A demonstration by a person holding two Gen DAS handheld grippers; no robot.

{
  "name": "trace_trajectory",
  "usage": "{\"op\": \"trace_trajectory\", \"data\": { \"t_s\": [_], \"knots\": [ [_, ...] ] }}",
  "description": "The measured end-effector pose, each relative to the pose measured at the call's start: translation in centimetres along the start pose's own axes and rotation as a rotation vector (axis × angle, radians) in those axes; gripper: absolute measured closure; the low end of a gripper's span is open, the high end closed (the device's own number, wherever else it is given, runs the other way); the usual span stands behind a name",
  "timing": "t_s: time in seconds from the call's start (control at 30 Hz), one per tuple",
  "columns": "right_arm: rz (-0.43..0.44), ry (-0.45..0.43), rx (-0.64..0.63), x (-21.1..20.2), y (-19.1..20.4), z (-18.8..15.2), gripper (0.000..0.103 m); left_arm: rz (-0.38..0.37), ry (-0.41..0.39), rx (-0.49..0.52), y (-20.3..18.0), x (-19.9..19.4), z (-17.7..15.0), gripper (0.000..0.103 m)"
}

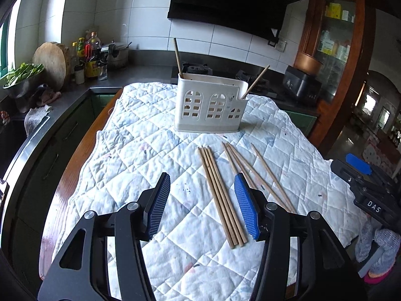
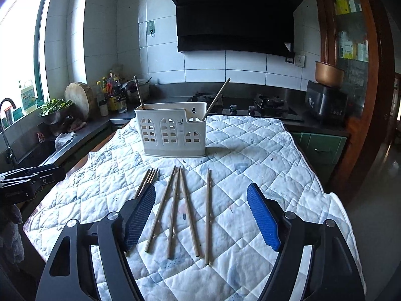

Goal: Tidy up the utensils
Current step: 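Open both grippers to release the chopsticks standing in the holder, then move both open grippers back down to the remaining chopsticks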

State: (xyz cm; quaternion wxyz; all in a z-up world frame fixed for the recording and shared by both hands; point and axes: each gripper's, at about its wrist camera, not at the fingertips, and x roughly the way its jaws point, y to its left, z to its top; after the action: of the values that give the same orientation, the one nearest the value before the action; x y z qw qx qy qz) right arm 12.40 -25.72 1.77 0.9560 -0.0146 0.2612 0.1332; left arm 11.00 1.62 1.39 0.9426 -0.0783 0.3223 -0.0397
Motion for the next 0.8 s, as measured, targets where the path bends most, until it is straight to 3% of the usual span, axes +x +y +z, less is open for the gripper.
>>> {"op": "trace_trajectory", "data": {
  "t_s": [0.37, 0.8],
  "knots": [
    [-0.002, 0.002, 0.018, -0.9, 0.5, -2.6, 0.029, 0.037, 0.041, -0.038, 1.2, -0.3, -2.9, 0.049],
    [0.014, -0.004, 0.047, -2.1, 0.5, -4.0, 0.029, 0.039, 0.036, -0.045, 0.6, -1.5, -4.4, 0.049]
  ]
}}
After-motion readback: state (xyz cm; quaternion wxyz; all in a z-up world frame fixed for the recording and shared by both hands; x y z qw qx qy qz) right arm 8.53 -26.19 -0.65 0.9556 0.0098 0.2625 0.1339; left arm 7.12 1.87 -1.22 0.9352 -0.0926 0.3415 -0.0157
